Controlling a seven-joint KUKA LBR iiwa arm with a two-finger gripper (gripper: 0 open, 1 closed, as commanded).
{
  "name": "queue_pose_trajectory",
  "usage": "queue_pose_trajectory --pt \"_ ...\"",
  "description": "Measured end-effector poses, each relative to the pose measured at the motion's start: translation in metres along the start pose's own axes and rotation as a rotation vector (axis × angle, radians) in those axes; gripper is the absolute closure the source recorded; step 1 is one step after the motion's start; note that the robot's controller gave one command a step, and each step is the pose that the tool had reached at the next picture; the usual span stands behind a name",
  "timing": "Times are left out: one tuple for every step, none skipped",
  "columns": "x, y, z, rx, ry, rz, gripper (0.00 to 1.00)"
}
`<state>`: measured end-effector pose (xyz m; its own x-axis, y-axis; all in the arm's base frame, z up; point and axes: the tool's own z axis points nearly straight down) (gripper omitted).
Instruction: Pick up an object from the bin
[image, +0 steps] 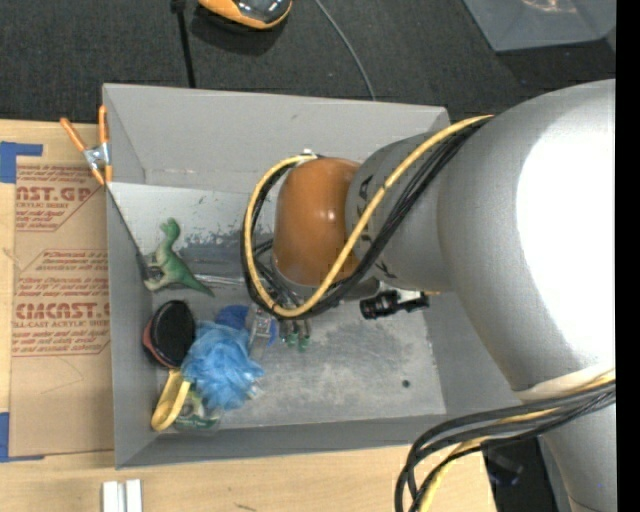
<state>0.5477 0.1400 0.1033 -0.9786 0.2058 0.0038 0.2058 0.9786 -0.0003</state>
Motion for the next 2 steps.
queue_pose_trajectory --pt "-0.005 0.002 -0.038 -0.007 -0.013 -0.01 1.0" --pt "-0.007 0.007 0.0 -0.004 -0.015 -0.045 1.0"
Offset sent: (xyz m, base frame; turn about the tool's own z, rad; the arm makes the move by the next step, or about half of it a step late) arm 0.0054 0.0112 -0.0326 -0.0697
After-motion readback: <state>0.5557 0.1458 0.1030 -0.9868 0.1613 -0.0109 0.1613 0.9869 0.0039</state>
